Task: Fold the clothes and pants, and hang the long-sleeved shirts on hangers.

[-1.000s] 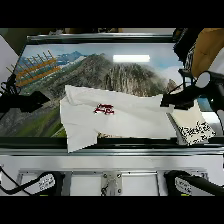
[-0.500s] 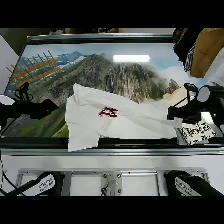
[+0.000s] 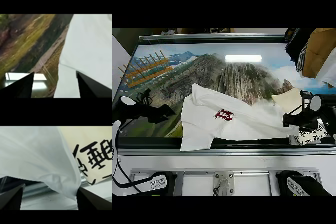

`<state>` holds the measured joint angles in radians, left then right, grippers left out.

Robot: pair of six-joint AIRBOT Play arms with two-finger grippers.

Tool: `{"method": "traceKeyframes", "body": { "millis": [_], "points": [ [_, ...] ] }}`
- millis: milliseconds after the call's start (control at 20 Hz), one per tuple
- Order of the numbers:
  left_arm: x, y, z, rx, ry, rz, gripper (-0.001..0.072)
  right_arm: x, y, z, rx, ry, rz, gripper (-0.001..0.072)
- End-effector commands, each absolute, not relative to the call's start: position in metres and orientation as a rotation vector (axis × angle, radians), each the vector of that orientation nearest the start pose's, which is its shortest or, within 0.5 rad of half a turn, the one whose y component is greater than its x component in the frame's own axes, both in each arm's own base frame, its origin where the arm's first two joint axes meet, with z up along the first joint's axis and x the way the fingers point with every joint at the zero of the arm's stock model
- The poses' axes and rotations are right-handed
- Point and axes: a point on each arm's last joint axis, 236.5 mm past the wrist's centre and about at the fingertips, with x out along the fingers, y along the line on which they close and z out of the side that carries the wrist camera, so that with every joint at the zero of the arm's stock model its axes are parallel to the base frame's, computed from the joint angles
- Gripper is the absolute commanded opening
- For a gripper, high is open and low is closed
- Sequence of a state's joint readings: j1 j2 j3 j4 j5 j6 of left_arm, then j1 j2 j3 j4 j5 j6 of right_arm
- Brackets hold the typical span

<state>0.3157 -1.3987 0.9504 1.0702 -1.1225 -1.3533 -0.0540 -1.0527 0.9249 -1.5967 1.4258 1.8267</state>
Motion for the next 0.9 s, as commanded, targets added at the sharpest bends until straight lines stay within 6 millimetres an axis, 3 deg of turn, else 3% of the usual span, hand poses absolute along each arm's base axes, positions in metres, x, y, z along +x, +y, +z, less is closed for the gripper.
{"method": "traceKeyframes", "body": {
  "millis": [0,150,300,400,450,500,550,650,750,850],
  "points": [
    [0.341,-0.02,-0.102,-0.541,1.496,-0.152,0.055,0.258,-0.009,-0.006,0.269,1.529,-0.23,0.0711],
    [0.343,-0.045,-0.121,-0.496,1.525,-0.189,0.0549,0.258,-0.007,-0.006,0.277,1.531,-0.224,0.0711],
    [0.358,-0.068,-0.121,-0.525,1.474,-0.213,0.0549,0.258,-0.007,-0.006,0.277,1.531,-0.224,0.0711],
    [0.37,-0.072,-0.118,-0.527,1.431,-0.204,0.0547,0.259,-0.006,-0.006,0.277,1.53,-0.223,0.0711],
    [0.376,-0.071,-0.115,-0.536,1.416,-0.191,0.0495,0.259,-0.006,-0.006,0.277,1.53,-0.223,0.0711],
    [0.384,-0.067,-0.109,-0.529,1.396,-0.188,0.0174,0.259,-0.007,-0.006,0.277,1.529,-0.224,0.0711],
    [0.393,-0.06,-0.101,-0.517,1.373,-0.184,0.002,0.261,-0.006,-0.006,0.278,1.522,-0.222,0.0711],
    [0.409,-0.033,-0.078,-0.504,1.327,-0.162,0.0014,0.271,-0.004,-0.003,0.29,1.481,-0.21,0.0711],
    [0.416,0.01,-0.053,-0.482,1.258,-0.09,0.0013,0.287,-0.004,0.004,0.298,1.428,-0.199,0.071],
    [0.407,0.06,-0.035,-0.506,1.196,0.028,0.0013,0.306,-0.004,0.013,0.296,1.386,-0.19,0.071]
  ]
}}
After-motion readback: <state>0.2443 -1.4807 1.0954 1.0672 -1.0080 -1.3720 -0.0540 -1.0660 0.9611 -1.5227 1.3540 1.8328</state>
